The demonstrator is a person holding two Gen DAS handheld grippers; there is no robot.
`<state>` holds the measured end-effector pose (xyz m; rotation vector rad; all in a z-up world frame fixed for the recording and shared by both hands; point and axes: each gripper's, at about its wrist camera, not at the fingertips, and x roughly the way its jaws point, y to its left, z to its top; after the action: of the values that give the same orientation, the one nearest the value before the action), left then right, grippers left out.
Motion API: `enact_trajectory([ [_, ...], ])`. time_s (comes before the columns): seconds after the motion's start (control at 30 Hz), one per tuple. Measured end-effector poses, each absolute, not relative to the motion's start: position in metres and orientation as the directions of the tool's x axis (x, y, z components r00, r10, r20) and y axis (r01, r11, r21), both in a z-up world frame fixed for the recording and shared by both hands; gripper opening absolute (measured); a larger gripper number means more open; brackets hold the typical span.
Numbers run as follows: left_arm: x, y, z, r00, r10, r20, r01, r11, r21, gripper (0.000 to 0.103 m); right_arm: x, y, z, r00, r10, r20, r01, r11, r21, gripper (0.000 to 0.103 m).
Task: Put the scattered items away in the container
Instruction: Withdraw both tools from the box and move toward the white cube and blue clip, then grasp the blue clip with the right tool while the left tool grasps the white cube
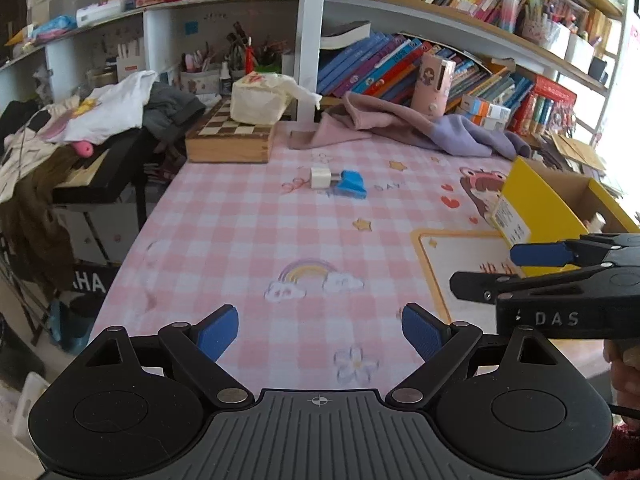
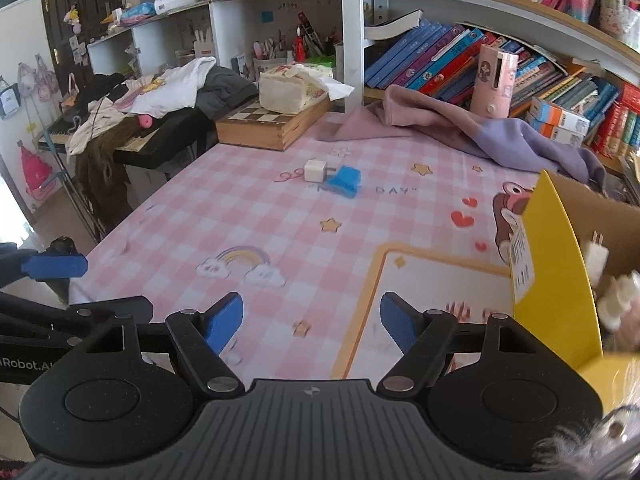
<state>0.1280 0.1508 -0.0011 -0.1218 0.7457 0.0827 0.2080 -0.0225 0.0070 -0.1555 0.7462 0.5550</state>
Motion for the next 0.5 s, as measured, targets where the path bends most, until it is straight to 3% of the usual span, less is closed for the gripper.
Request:
enact_trajectory([
  [0.5, 0.245, 0.15, 0.002, 0.717, 0.106, -0.689, -0.169, 0.985, -0.024, 0.091, 0.346, -0.008, -0.002, 0.561, 0.485, -0.671, -0.589, 0.803, 0.088, 0.074],
])
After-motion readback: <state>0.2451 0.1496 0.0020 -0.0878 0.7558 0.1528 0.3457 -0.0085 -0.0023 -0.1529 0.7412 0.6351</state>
